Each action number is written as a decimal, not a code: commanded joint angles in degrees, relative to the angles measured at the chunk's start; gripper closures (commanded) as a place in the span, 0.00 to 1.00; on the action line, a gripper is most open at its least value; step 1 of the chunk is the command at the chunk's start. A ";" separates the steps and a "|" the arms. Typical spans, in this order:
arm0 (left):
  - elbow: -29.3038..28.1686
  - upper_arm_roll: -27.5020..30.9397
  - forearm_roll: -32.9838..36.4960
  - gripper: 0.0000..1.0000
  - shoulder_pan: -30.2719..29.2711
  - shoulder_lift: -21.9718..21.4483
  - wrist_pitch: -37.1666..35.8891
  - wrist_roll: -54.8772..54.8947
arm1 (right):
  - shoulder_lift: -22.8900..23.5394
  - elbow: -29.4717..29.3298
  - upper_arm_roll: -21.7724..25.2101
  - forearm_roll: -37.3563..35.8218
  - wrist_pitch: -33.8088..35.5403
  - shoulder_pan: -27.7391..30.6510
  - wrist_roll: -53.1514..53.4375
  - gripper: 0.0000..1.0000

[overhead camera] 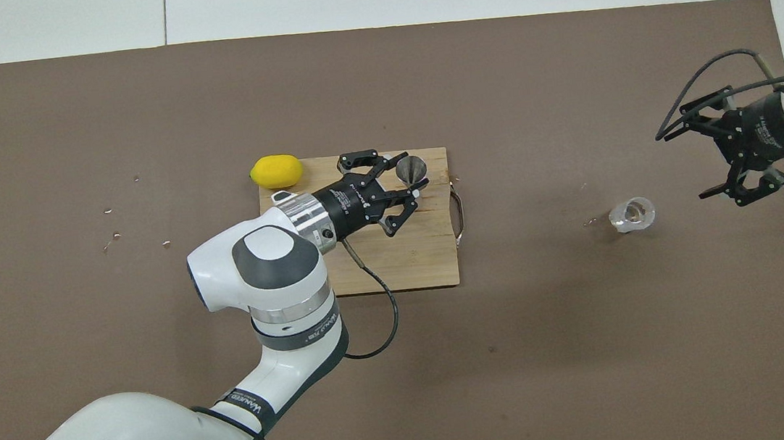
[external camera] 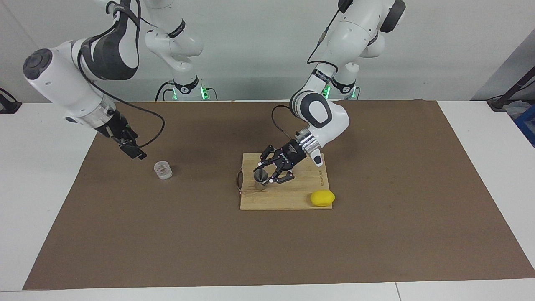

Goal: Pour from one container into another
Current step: 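Set the steel cup on the board while the right gripper reaches the glass cup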

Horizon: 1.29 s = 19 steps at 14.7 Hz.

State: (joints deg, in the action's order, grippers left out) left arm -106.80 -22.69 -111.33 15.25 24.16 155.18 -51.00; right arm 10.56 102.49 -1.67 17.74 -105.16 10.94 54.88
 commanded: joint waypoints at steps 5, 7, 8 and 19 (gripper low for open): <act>0.63 0.89 0.05 0.00 0.22 0.45 -0.23 1.61 | -0.11 10.44 -0.44 7.57 -7.69 4.70 1.29 0.00; 0.54 0.89 1.73 0.00 0.22 0.36 -0.93 1.96 | 0.25 12.10 -0.44 11.07 -9.96 5.49 1.29 0.00; 0.54 0.89 2.60 0.00 -0.04 0.27 -1.72 2.05 | 0.16 13.42 -0.44 12.22 -11.54 5.76 1.29 0.00; -9.38 0.89 7.53 0.00 -3.12 -13.95 -8.58 2.40 | 4.90 16.25 -0.53 18.73 -12.52 9.36 -7.05 0.00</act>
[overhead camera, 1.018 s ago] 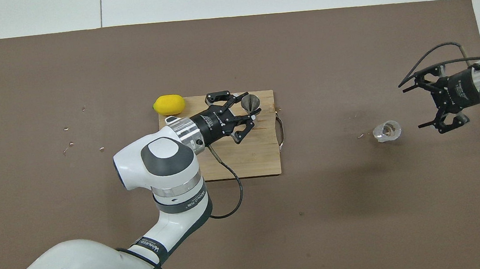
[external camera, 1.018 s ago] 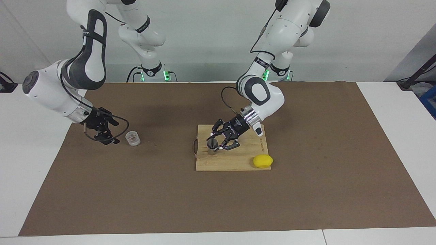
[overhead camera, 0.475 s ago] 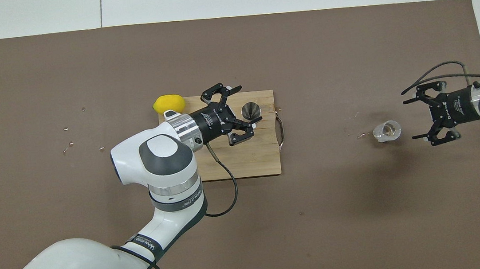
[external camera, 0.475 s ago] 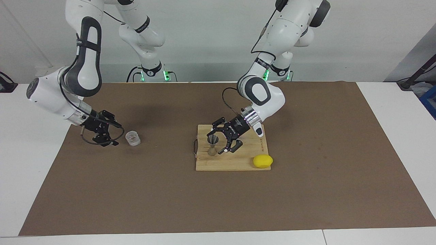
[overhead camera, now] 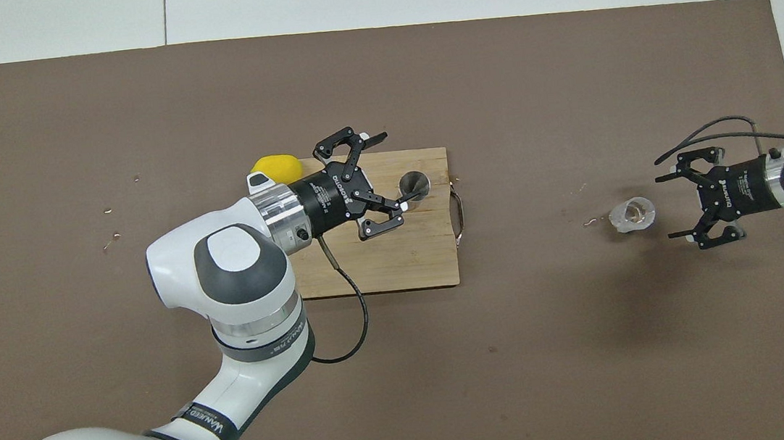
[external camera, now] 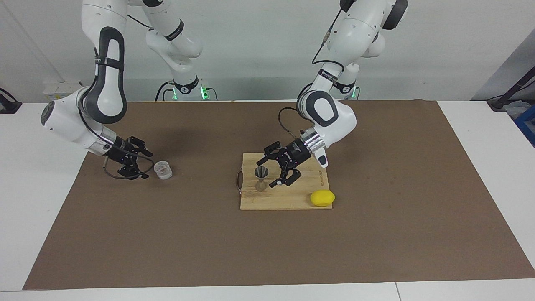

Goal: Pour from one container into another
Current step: 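Set the steel cup on the board while the right gripper reaches the glass cup, then withdraw the left gripper while the right gripper grasps the glass cup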

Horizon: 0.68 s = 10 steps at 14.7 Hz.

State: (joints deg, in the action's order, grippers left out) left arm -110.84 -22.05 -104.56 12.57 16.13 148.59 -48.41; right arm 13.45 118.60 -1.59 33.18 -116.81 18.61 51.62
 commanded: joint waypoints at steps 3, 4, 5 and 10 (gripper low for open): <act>-5.35 0.43 10.30 0.00 -3.15 -7.34 -7.24 -0.37 | 5.00 -0.30 -0.61 7.23 -0.96 2.05 -7.06 0.00; -5.00 0.52 15.21 0.00 -5.08 -7.34 -10.57 -0.46 | 5.01 -0.04 -0.61 7.77 -0.87 1.79 -7.15 0.00; -4.48 0.61 20.48 0.00 -7.28 -7.34 -13.30 -0.55 | 4.92 0.31 -0.61 7.86 -0.78 1.70 -7.24 0.00; -0.26 0.69 47.82 0.00 -17.21 -6.20 -18.34 -0.46 | 4.48 1.81 -0.70 8.21 -0.61 1.08 -7.33 0.00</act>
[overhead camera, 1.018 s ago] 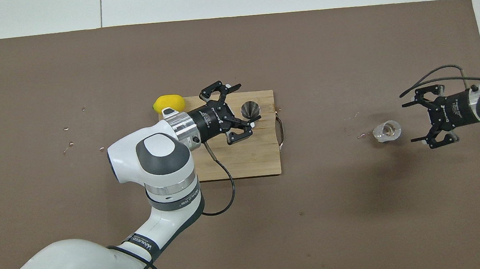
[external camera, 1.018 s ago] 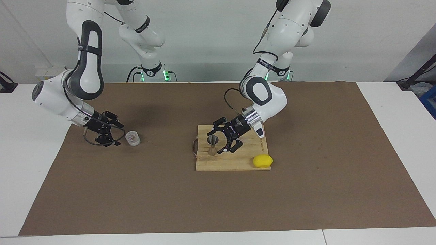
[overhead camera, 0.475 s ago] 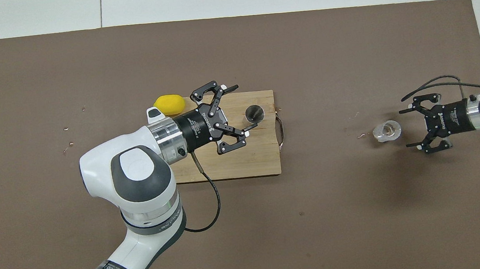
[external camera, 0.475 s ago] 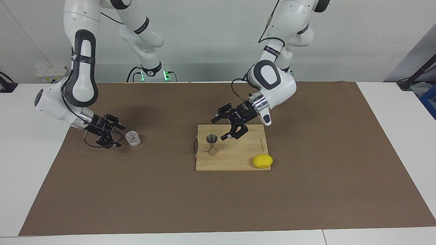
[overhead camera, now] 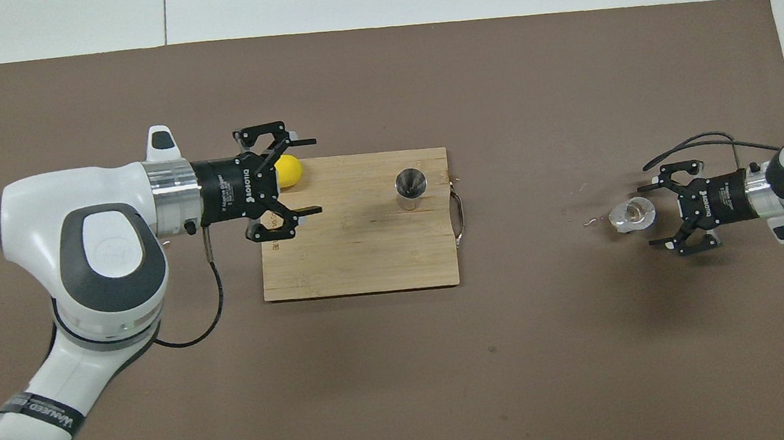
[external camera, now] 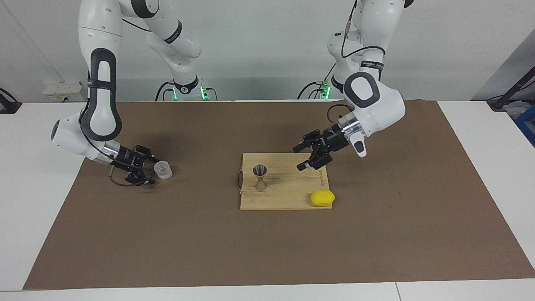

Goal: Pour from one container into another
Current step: 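Withdraw the left gripper while the right gripper grasps the glass cup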

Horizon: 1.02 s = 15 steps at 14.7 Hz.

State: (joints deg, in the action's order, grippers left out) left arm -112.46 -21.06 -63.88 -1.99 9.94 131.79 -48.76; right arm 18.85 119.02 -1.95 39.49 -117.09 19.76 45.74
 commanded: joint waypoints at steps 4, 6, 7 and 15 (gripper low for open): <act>5.49 -0.21 25.96 0.00 -9.41 -0.10 -1.97 -0.19 | -1.18 2.10 -0.33 4.81 -0.25 -0.77 -1.53 0.00; 8.03 -0.21 33.09 0.00 -13.55 -0.19 -5.82 0.51 | -1.18 2.10 -0.33 4.81 -0.07 -1.04 -1.44 0.00; 9.27 -0.21 37.73 0.00 -14.44 -0.19 -6.98 0.51 | -1.18 2.10 -0.33 4.81 0.01 -1.04 -1.44 0.00; 17.18 -0.21 63.17 0.00 -15.15 -0.98 -18.48 12.50 | -1.18 2.01 -0.68 4.89 0.54 -1.04 -1.44 0.44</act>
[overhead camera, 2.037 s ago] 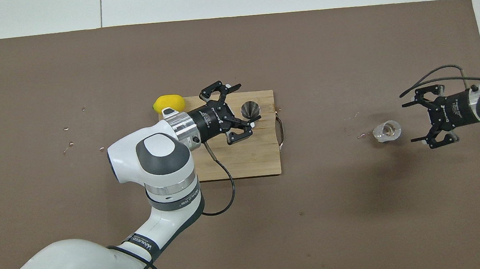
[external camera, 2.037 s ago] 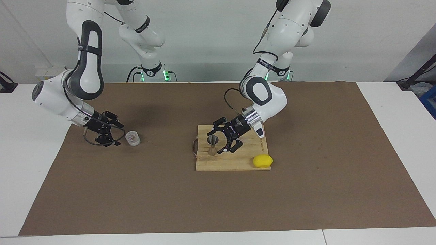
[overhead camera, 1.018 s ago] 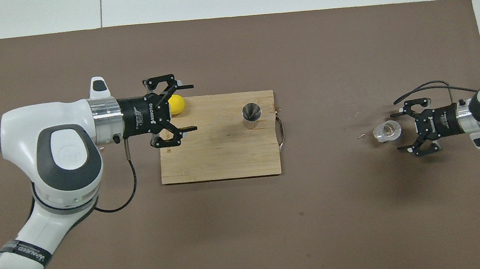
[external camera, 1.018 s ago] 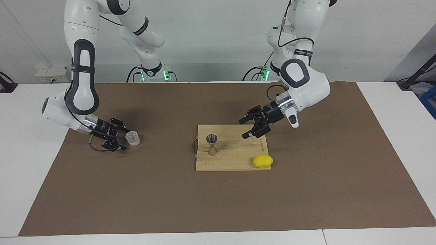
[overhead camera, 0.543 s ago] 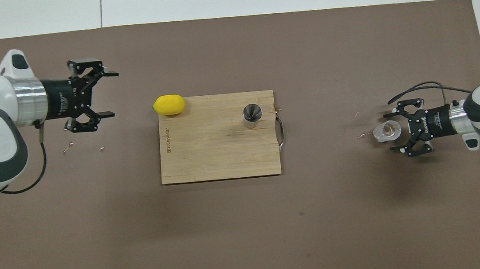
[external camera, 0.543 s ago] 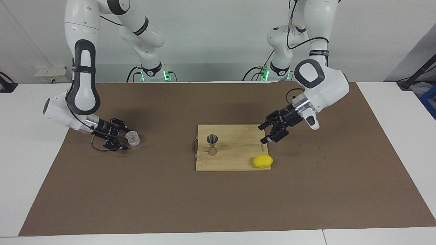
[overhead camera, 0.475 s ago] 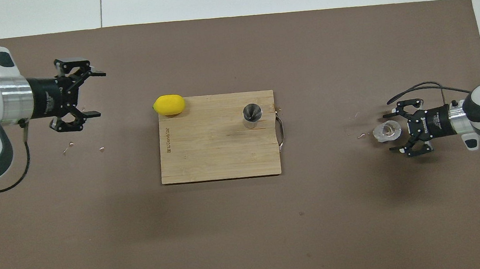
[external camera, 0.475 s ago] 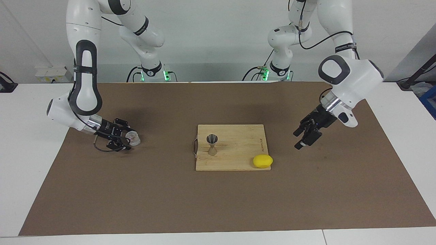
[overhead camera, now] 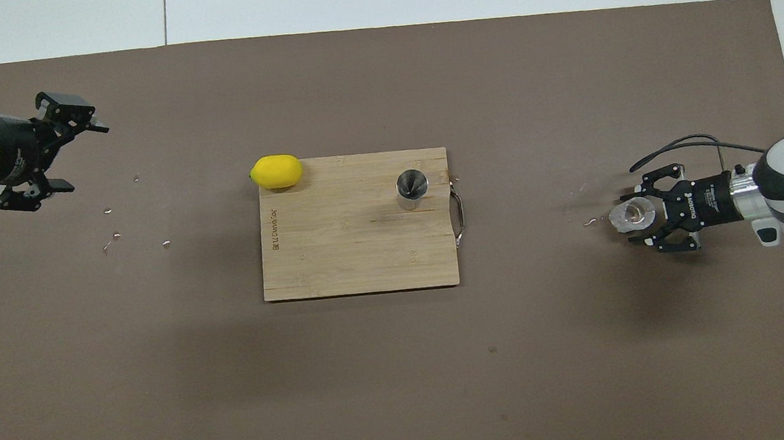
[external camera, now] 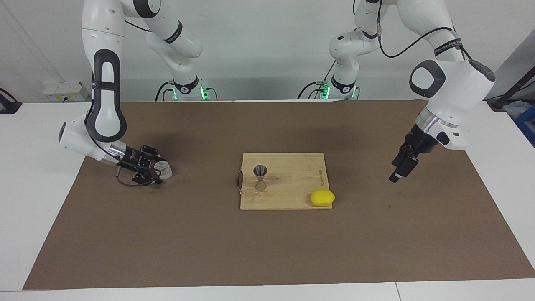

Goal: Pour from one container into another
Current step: 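Withdraw the left gripper while the right gripper grasps the glass cup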

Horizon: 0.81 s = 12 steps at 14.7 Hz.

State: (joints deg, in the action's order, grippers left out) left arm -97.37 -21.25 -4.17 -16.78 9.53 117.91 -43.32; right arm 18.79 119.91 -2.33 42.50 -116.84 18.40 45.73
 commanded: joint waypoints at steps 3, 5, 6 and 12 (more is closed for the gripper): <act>3.85 0.07 5.31 0.00 -0.35 -0.74 -10.06 24.72 | -1.30 0.85 -0.31 2.06 1.17 0.32 -1.35 0.95; 3.85 -0.02 6.89 0.00 -0.35 -2.23 -12.35 31.34 | -2.00 0.50 -0.31 2.59 1.52 0.32 -1.00 1.00; 3.85 -0.02 7.85 0.00 -0.27 -2.84 -14.01 34.07 | -2.44 0.50 -0.31 2.59 1.44 0.32 -0.74 1.00; 11.48 9.70 7.70 0.00 8.66 -4.78 -29.73 44.29 | -5.61 -2.04 -0.48 2.42 0.21 -4.41 7.43 1.00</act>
State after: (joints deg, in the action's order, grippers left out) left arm -90.10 -17.96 3.26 -14.42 4.79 93.83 -0.55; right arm 14.69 118.53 -2.61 43.69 -116.23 16.02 50.06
